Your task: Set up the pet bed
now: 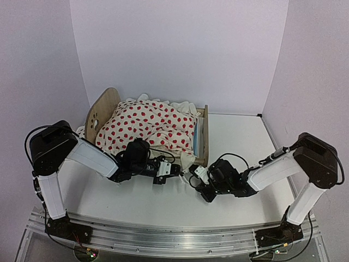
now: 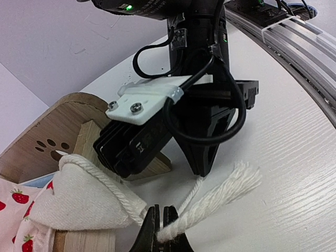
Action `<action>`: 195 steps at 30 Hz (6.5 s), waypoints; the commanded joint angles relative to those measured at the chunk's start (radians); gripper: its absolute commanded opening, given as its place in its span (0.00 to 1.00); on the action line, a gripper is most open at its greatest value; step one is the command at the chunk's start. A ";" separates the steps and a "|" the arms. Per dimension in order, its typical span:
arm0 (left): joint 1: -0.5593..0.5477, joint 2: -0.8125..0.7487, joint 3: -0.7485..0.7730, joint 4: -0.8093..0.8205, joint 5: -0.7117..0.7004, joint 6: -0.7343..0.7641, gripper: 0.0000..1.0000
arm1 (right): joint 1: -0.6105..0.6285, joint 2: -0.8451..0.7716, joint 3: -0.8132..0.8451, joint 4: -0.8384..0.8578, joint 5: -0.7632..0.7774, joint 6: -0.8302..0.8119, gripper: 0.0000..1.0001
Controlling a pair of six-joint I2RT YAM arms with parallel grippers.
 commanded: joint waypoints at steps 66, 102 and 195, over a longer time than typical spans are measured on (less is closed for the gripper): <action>-0.084 0.180 0.144 0.109 -0.354 -1.014 0.30 | -0.004 -0.309 0.166 -0.376 -0.036 0.842 0.00; -0.117 -0.028 0.096 -0.087 -0.239 -0.991 0.00 | -0.112 -0.103 0.267 -0.167 -0.173 0.792 0.00; 0.113 -0.008 0.081 -0.189 -0.007 0.032 0.26 | -0.147 0.076 0.329 -0.070 -0.432 0.692 0.00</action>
